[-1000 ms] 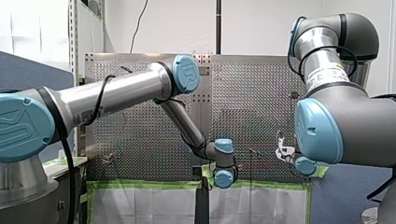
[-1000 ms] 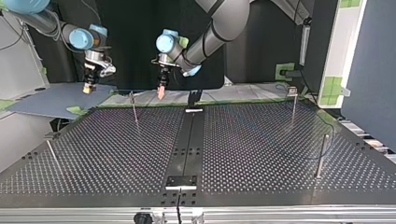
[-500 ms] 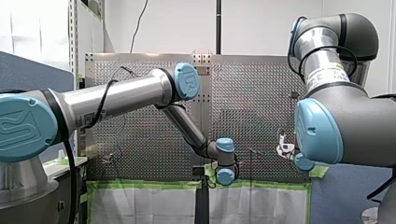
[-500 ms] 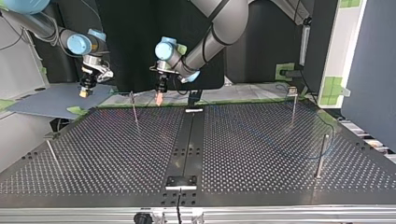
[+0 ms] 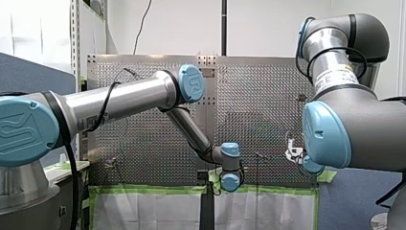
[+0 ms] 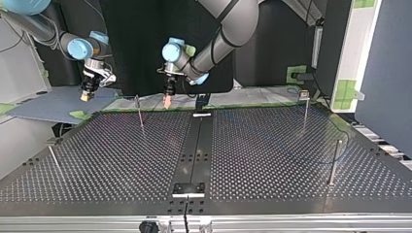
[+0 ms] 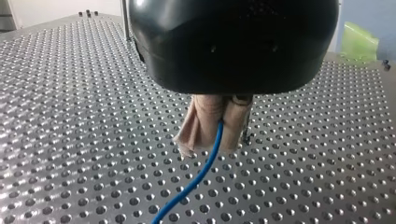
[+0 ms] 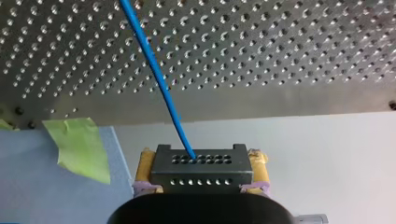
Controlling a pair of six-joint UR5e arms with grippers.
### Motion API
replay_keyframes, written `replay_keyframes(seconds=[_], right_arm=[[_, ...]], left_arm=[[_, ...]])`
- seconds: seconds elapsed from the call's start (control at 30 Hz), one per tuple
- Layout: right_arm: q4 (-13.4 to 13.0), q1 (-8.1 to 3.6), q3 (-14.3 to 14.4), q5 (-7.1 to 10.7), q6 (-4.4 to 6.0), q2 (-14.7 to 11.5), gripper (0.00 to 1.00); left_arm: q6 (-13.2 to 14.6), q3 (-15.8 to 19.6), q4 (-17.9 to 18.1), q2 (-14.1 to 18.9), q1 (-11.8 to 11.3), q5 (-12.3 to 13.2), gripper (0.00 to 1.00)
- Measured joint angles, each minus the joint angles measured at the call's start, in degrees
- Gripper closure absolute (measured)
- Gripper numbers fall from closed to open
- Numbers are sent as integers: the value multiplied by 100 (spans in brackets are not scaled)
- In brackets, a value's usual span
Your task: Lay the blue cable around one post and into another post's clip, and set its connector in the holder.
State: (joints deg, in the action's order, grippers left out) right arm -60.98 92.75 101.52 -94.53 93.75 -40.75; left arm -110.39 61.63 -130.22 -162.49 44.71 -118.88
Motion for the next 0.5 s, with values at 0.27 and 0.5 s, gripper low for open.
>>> replay_keyframes(seconds=[0.27,0.5], right_arm=[[-29,-25,-1,-148,126,2,100],[6,-144,-4,-174,202,6,100]], left_arm=[[-44,-6,-11,3,25,-44,100],[-23,-5,-67,4,75,-81,100]])
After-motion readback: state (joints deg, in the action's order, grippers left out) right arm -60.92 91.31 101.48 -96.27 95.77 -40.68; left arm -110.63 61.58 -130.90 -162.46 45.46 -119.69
